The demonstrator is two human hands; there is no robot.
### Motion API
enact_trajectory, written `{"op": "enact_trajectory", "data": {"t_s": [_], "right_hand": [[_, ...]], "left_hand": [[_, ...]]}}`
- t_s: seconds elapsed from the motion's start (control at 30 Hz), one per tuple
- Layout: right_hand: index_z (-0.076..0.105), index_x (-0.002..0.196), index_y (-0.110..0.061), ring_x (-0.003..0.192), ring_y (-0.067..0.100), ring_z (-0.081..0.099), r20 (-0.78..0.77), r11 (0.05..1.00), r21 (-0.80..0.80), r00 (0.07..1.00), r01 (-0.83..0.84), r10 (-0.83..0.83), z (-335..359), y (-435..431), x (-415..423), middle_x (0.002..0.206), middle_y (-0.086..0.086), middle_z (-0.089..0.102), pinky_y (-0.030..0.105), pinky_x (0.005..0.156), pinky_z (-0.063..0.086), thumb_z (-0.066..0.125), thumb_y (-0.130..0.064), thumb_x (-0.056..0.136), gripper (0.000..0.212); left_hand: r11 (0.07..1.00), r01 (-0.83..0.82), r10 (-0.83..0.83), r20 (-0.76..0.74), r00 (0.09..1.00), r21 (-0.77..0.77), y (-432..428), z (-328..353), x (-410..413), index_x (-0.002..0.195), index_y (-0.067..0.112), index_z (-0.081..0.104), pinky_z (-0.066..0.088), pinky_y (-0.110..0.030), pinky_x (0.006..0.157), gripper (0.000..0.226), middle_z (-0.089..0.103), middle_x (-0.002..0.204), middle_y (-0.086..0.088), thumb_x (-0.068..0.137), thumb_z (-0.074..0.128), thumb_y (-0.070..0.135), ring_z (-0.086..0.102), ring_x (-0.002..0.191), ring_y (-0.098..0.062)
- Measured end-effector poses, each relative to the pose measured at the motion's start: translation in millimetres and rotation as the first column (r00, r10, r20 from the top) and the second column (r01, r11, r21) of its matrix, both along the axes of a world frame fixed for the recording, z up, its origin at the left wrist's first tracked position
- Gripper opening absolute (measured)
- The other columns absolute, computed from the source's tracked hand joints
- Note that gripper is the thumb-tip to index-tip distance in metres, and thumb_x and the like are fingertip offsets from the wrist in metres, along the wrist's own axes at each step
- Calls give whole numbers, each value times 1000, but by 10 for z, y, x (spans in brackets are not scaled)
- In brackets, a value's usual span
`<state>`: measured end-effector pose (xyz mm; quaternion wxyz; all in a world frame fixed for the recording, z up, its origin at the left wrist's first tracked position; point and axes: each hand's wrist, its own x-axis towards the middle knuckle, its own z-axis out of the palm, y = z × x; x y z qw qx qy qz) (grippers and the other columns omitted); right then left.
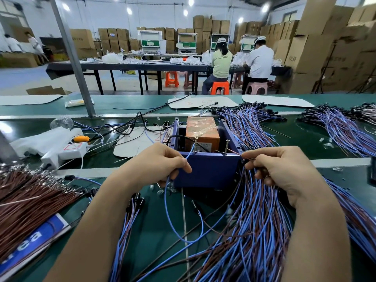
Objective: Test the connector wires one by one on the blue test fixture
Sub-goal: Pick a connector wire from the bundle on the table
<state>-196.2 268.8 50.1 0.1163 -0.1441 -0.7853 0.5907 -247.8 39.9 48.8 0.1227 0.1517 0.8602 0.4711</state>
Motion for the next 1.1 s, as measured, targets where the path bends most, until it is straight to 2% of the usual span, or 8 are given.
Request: {"op": "enact_trajectory", "data": {"t_s": [0.23,0.7,0.77,0.83,0.9,1.0,1.07,1.1], "right_hand": [[74,79,-9,37,6,47,-4,1000,-21,1000,3,-3,4,2,0,59,4,67,15,32,32,46,10,88,35],[72,73,-14,37,6,47,-19,1000,-17,1000,-19,19,40,-21,30,59,4,67,15,32,32,46,10,87,38],[71,76,-12,38,6,48,-50,998,-36,997,-57,55,95,-43,74,61,4,68,14,33,33,47,11,87,36],[70,78,-9,41,6,51,-122,982,-94,981,-165,154,183,-90,149,63,5,70,15,34,36,51,12,86,30],[68,80,-6,45,8,56,-182,947,-121,944,-299,275,268,-177,219,67,8,72,16,36,39,56,11,85,21],[66,81,-3,47,10,58,-148,919,-46,913,-391,381,309,-340,246,65,9,72,17,37,42,62,6,85,11],[68,81,-7,52,10,58,-130,902,8,894,-432,429,321,-416,253,67,8,72,18,39,43,68,-8,83,2],[71,82,-12,54,8,58,-113,882,49,875,-468,470,324,-437,262,67,5,71,17,43,44,72,-23,78,11]], "left_hand": [[999,33,-33,5,999,-6,-5,39,28,82,9,75,37,-16,42,26,49,45,7,95,54,17,40,41,-6],[999,41,-41,1,999,24,-8,64,53,83,10,75,42,-18,44,26,52,48,5,95,54,16,41,43,-9],[993,62,-63,5,998,100,-2,93,78,87,8,75,45,-19,46,23,57,53,1,95,55,16,47,46,-11],[962,83,-95,34,995,259,32,127,124,92,7,73,49,-18,50,18,62,59,-3,90,59,18,53,48,-11],[892,120,-166,69,984,435,76,158,178,99,7,71,52,-19,53,25,65,63,-4,81,61,20,56,49,-11],[781,201,-280,43,959,591,100,196,221,103,9,71,54,-20,56,31,66,67,-4,75,61,18,59,53,-11],[726,233,-293,-16,956,647,112,224,245,94,11,74,54,-20,57,24,67,68,-4,74,62,17,61,54,-11],[696,245,-279,-60,958,675,96,224,241,88,13,75,54,-21,58,18,68,69,-3,75,64,16,62,55,-10]]}}
